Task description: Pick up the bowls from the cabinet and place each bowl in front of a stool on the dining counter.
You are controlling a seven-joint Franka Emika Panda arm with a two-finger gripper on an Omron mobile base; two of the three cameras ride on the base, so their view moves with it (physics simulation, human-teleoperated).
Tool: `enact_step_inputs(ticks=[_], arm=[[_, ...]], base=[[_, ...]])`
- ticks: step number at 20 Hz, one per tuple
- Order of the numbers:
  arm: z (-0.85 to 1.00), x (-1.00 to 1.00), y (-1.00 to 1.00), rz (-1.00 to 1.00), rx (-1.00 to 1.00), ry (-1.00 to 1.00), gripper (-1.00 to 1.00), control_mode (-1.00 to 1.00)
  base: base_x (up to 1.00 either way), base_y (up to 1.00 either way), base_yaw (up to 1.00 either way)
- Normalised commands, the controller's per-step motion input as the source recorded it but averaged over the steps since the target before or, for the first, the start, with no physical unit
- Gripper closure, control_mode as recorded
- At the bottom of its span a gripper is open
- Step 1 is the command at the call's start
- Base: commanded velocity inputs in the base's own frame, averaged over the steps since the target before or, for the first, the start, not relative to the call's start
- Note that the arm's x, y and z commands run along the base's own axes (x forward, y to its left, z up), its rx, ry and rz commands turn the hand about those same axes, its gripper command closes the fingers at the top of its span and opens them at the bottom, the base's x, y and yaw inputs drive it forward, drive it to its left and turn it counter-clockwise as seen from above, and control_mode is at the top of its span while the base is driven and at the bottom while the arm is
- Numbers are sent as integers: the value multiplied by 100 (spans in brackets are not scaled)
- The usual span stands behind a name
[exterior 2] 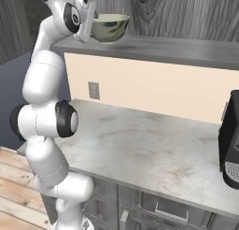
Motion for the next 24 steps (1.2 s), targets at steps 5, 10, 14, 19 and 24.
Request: enact_step_inputs(ticks=[5,10,14,19,24], arm=[[0,23,0,1,0,2,-100,-100],[0,11,0,1,0,0,-100,-100],[-4,14,0,0,0,0,-100,-100],[-4,0,-2,1,1,0,100,-100],[-13,0,0,0,1,1,100,-100]], base=[[0,0,0],[0,0,0],[0,0,0],[0,0,0],[0,0,0]])
